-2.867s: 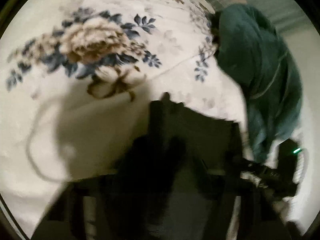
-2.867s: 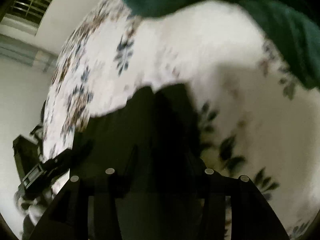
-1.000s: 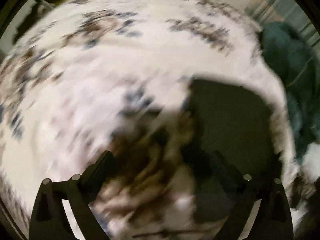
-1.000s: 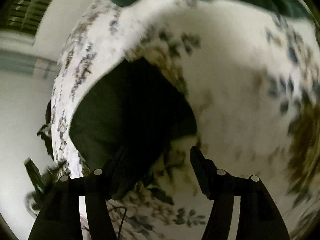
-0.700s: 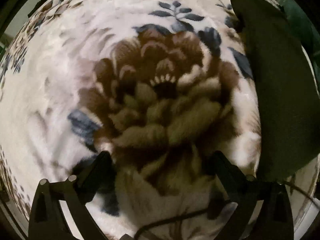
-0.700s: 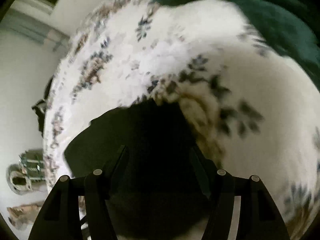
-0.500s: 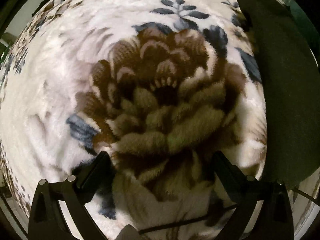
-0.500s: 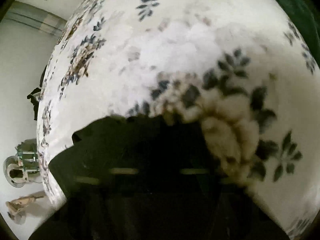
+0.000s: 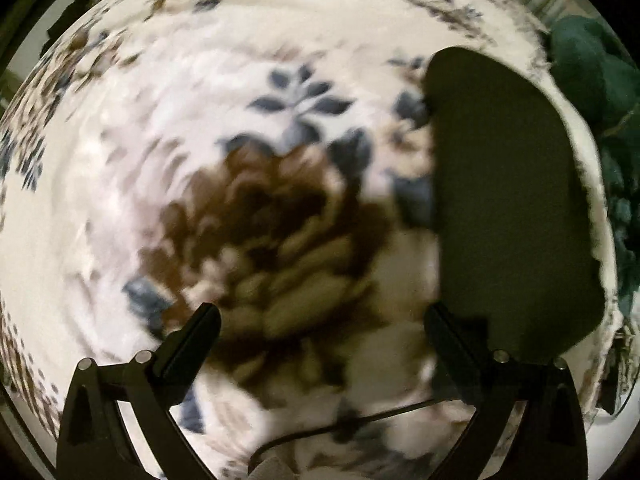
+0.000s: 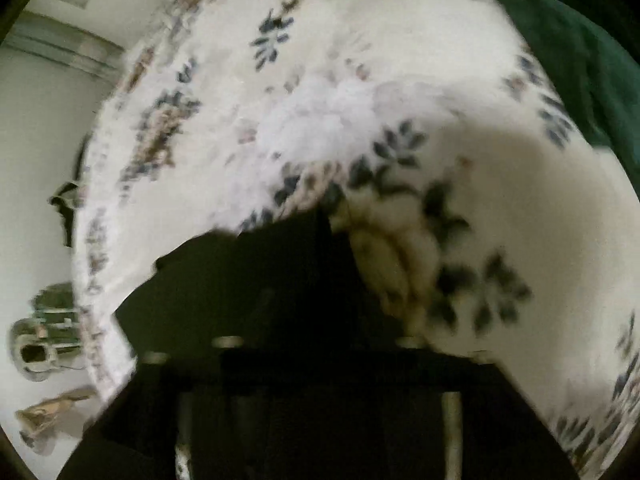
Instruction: Fold small clothes
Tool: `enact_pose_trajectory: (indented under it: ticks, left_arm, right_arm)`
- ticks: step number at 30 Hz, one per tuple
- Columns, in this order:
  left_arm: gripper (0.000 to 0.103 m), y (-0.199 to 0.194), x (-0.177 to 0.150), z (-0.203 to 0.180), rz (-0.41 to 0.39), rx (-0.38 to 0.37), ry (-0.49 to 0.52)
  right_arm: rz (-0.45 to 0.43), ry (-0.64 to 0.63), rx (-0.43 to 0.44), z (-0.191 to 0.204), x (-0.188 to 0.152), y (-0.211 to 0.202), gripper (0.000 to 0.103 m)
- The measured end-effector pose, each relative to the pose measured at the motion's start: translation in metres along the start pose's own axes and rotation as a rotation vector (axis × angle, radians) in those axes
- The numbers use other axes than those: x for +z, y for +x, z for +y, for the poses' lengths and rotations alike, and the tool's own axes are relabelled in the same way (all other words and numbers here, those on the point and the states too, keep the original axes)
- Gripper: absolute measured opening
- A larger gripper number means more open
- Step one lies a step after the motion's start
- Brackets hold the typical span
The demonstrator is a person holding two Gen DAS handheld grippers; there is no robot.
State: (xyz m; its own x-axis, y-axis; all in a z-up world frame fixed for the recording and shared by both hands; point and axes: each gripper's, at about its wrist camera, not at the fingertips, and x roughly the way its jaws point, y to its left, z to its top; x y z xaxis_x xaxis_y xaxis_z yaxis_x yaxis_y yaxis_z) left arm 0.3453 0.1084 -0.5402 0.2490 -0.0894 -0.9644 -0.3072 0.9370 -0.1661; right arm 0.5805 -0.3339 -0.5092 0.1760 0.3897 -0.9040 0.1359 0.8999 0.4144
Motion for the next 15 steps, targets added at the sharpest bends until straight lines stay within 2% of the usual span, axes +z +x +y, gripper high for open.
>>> enact_pose_trajectory:
  ticks: [2, 6, 8, 10, 12, 15]
  left_arm:
    - [0.103, -0.003, 0.003, -0.009, -0.007, -0.019, 0.011]
    - [0.103, 0.006, 0.004, -0.020, 0.007, -0.035, 0.019]
    - [0.103, 0.008, 0.006, -0.026, 0.019, -0.043, 0.020]
    - [0.103, 0.014, 0.003, -0.033, 0.020, -0.038, 0.031]
    - [0.103, 0.018, 0.007, -0.044, 0.012, -0.033, 0.041]
    - [0.103, 0.023, 0.018, -0.058, 0.005, -0.037, 0.050]
  right_arm:
    - [0.031, 0.019, -0.002, -0.016, -0.025, -0.006, 0.063]
    - [0.180, 0.056, 0.053, -0.033, -0.074, 0.017, 0.062]
    - [0.131, 0.032, 0.029, -0.033, -0.091, 0.018, 0.018]
    - [0.051, 0.049, 0.003, -0.040, -0.101, 0.010, 0.012]
    - [0.013, 0.099, -0.070, -0.054, -0.106, 0.005, 0.007]
    - [0.075, 0.089, -0.040, -0.056, -0.105, 0.014, 0.008]
